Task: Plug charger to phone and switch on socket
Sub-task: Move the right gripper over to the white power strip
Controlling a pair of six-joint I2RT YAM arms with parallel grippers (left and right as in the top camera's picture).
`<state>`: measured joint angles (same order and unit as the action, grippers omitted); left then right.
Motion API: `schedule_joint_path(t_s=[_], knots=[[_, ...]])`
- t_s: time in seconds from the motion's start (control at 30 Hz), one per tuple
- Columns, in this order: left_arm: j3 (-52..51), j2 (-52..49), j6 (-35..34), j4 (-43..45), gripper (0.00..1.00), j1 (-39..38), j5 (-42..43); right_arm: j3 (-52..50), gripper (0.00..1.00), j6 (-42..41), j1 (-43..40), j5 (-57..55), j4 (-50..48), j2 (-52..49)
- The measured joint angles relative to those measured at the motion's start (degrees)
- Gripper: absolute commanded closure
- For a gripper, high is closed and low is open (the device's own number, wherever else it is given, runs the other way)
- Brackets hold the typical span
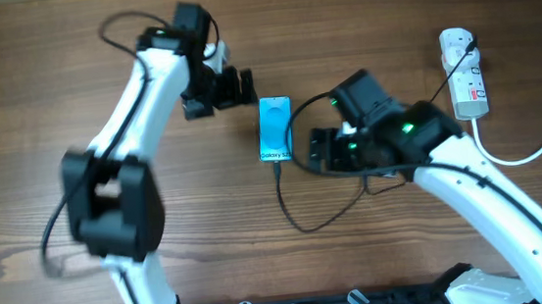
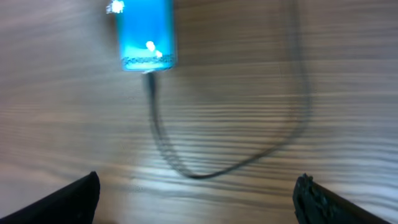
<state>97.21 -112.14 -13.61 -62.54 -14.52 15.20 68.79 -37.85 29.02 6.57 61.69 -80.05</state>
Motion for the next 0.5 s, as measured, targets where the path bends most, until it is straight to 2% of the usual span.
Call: schedule_joint_path(t_s=[0.17, 0.37, 0.5], knots=[[0.1, 15.5, -6.4, 0.0, 0.00, -0.5, -11.5, 6.8, 0.00, 4.5, -15.7, -2.1, 6.1, -0.4], [0.1, 19.6, -8.3, -0.1, 0.00, -0.5, -15.3, 9.4, 0.00, 5.1, -33.3, -19.2, -3.0, -0.9], [0.1, 19.6, -8.5, -0.2, 0.00, -0.5, -15.7, 9.4, 0.00, 4.9, -39.9, -26.5, -9.5, -3.5]])
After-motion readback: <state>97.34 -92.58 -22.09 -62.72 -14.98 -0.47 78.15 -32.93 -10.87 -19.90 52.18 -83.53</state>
